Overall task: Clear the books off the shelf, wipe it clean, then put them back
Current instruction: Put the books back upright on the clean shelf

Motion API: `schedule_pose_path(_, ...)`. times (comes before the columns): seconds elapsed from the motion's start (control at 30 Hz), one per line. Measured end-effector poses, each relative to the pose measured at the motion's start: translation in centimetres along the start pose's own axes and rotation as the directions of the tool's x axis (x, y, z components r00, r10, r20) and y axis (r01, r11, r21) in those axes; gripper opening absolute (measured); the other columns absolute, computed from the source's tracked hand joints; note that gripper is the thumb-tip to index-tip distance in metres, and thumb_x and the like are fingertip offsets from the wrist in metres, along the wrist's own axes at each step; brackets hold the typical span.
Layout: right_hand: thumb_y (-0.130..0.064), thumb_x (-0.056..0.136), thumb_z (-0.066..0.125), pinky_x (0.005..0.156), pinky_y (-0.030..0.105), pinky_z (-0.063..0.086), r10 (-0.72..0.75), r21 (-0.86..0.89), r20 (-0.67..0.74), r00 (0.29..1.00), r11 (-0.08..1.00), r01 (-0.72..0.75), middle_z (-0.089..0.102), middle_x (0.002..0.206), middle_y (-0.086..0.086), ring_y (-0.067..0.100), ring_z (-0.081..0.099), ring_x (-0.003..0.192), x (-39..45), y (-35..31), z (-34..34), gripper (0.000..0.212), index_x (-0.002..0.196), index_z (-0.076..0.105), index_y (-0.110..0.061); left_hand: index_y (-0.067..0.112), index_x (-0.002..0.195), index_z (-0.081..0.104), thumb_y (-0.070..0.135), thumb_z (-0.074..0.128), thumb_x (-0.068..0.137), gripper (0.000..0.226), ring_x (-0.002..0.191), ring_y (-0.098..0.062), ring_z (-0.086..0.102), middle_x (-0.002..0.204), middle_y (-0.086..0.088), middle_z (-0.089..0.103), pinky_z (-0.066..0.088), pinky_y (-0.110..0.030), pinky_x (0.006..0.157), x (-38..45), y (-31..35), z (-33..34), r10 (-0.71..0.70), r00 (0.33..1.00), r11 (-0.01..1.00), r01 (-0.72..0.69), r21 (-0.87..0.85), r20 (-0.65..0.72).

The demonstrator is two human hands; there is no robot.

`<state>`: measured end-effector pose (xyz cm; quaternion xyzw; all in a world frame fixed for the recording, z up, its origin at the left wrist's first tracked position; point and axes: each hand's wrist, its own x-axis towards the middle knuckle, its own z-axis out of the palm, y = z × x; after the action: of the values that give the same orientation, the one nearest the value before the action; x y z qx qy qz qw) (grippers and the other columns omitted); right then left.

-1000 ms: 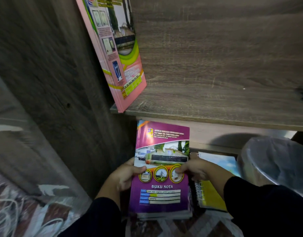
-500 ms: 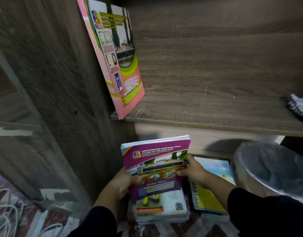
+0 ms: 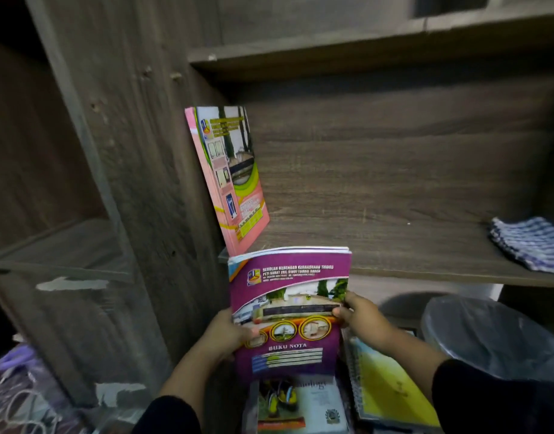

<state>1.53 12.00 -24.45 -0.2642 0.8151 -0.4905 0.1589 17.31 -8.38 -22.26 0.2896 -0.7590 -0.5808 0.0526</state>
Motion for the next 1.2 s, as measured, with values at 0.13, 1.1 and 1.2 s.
schedule_pose_path(0.13,-0.006,0.096,0.047,0.049,0.023,0.042,-0.083,0.035,-0.079,0.993,0.996,0.085,0.056,0.081,0.004,0.018,0.050,0.067,-0.2,-5.6,-4.0,0.014,0.103,0.053,-0.016,0.013,0.113,0.056,0.000,0.062,0.087,0.030,0.058,-0.015,0.067,0.085,-0.007,0.069,0.051,-0.026,0.036,-2.2,6.2,-1.5,0.108,0.993,0.994,-0.107,0.024,-0.045)
schedule_pose_path(1.1,-0.034,0.085,0.061,0.099,0.034,0.047,0.071,-0.382,-0.066,0.995,0.920,-0.091,0.069,0.115,-0.002,0.020,0.062,0.110,7.8,-3.4,-6.9,0.038,0.121,0.064,-0.020,-0.004,0.092,0.053,0.028,0.075,0.081,0.040,0.074,-0.032,0.068,0.082,-0.020,0.069,0.056,-0.042,0.083,5.6,18.6,-3.4,-0.070,0.958,0.948,0.150,0.280,-0.278)
schedule_pose_path(1.2,-0.032,0.086,0.061,0.100,0.037,0.047,0.070,-0.374,-0.068,0.995,0.923,-0.090,0.068,0.117,-0.002,0.020,0.062,0.110,7.5,-3.7,-6.7,0.039,0.124,0.062,-0.021,-0.006,0.084,0.052,0.009,0.066,0.088,0.021,0.065,-0.026,0.062,0.071,-0.020,0.064,0.052,-0.041,0.094,6.0,17.4,-3.5,-0.223,0.959,0.947,0.255,0.195,-0.174)
